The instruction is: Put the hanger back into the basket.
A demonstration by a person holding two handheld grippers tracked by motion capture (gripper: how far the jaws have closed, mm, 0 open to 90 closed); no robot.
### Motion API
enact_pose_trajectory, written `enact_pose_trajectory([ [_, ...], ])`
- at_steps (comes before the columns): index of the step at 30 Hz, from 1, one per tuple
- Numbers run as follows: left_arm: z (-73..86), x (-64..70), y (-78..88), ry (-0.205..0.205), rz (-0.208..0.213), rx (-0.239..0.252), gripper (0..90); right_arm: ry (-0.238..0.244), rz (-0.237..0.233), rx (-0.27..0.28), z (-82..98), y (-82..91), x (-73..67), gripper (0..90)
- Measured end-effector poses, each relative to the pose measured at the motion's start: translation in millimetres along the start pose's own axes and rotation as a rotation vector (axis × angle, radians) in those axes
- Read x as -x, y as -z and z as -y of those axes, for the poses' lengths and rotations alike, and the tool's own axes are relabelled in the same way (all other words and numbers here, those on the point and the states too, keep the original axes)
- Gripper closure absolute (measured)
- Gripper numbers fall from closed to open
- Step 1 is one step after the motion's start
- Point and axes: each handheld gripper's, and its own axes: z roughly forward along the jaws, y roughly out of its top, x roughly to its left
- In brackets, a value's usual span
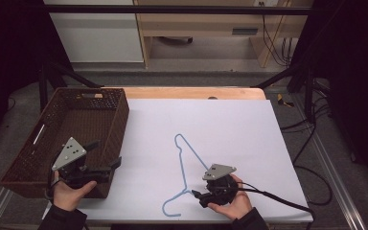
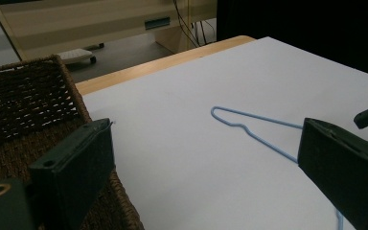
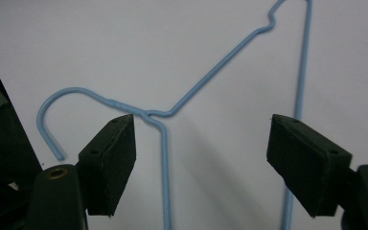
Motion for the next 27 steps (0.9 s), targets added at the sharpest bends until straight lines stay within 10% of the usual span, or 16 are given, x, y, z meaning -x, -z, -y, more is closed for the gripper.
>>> enact_pose_trajectory([
  [27,0.7,3.5,-3.9,-0.017,0.003,-0.017,5.6,0.059,-0.046,-0.2,7.8,-30.0,-18.3,73.1],
])
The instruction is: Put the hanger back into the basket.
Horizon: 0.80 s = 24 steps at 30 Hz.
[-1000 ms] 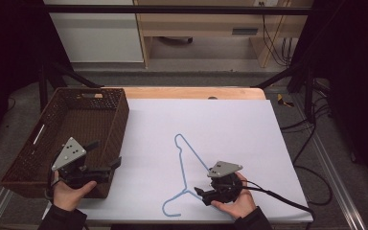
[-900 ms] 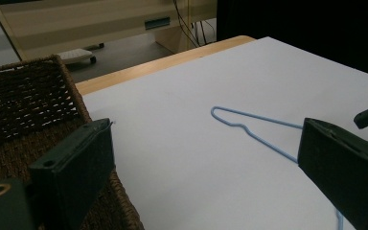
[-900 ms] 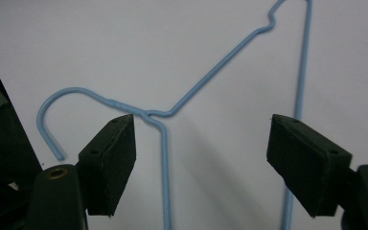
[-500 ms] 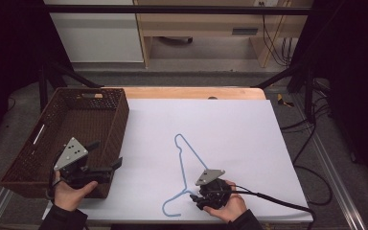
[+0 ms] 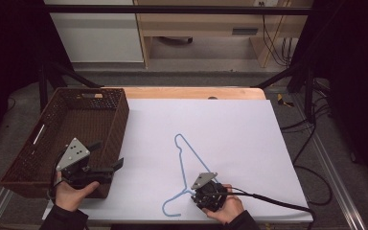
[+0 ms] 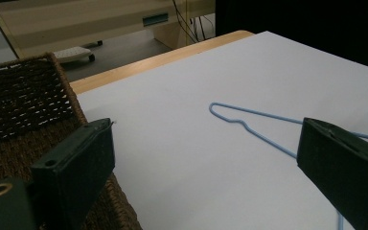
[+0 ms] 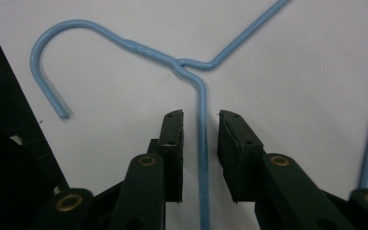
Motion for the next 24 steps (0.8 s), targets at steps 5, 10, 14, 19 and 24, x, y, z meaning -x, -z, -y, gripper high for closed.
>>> enact_pose_trajectory([
  [5,0.1,1.2,-1.0,0.002,0.002,-0.001,5.7,-0.026,-0.021,-0.007,-0.4,-0.2,0.8,78.9],
  [10,0.3,2.4,-2.0,-0.001,0.005,-0.005,5.7,-0.045,-0.017,-0.012,-0.9,-0.4,1.9,83.3],
  [14,0.1,3.5,-2.5,-0.003,0.008,-0.006,5.7,-0.057,-0.015,-0.014,-1.4,-0.7,2.9,86.6],
  [19,-0.2,5.7,-3.7,-0.009,0.012,-0.011,5.8,-0.065,-0.019,-0.014,-1.5,-0.7,3.3,86.9],
  [24,1.0,10.4,-7.4,-0.02,0.024,-0.019,5.8,-0.066,-0.02,-0.015,-1.8,-0.5,4.2,87.3],
])
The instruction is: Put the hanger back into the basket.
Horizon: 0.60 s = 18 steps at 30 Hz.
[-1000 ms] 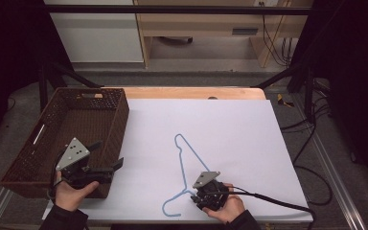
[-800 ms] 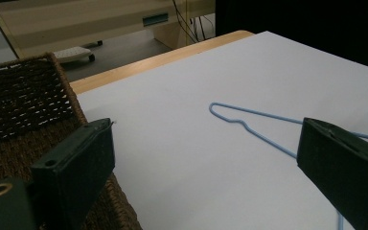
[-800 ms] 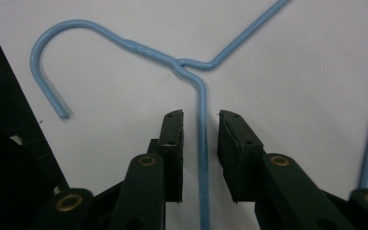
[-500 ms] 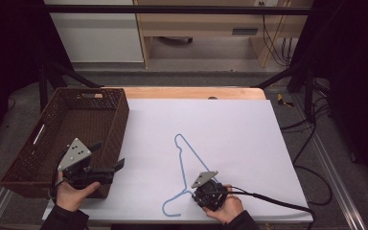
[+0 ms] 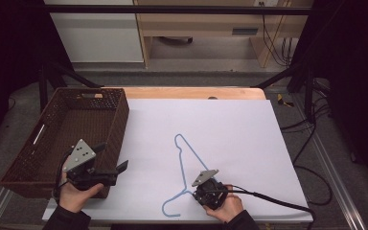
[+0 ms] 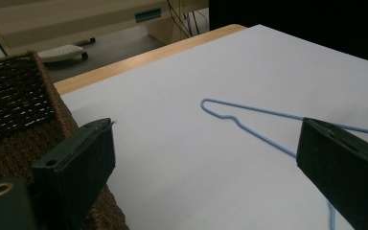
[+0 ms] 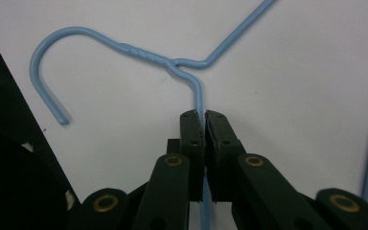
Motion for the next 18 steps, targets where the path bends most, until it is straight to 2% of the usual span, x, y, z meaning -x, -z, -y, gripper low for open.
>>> enact_pose_trajectory([
  [5,1.3,6.3,-5.6,-0.017,0.016,-0.018,5.9,-0.003,-0.017,0.006,-0.4,2.6,0.5,87.5],
  [18,5.8,21.7,-18.7,-0.043,0.06,-0.051,6.2,-0.021,-0.049,0.082,-3.8,21.5,6.1,87.5],
])
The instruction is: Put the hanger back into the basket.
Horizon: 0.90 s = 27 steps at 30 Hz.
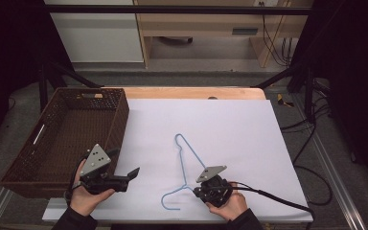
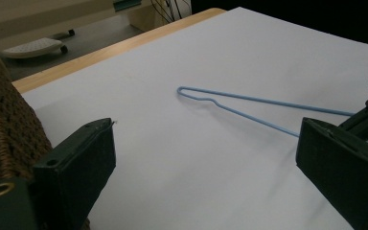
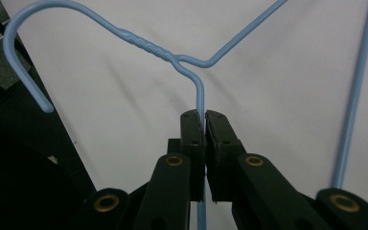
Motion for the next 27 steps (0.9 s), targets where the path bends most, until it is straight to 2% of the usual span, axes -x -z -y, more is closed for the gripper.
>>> enact_pose_trajectory([
  [8,3.8,8.4,-9.8,-0.015,0.027,-0.021,7.0,-0.012,-0.017,0.057,-1.4,14.1,6.6,87.5],
  [9,5.1,11.1,-13.1,-0.024,0.035,-0.03,7.2,-0.024,-0.023,0.07,-0.8,16.9,9.1,87.5],
  [19,11.6,26.7,-29.8,-0.056,0.076,-0.069,8.1,-0.049,-0.02,0.111,0.0,28.7,15.9,87.5],
  [21,13.4,33.6,-36.0,-0.052,0.108,-0.072,9.8,-0.062,-0.019,0.118,0.0,31.0,16.6,87.5],
  [23,13.7,36.6,-38.2,-0.054,0.116,-0.07,10.4,-0.058,-0.021,0.123,0.1,31.3,17.2,87.5],
  [27,14.2,54.0,-49.1,-0.078,0.174,-0.072,16.5,-0.06,-0.019,0.133,0.0,33.1,17.6,87.5],
])
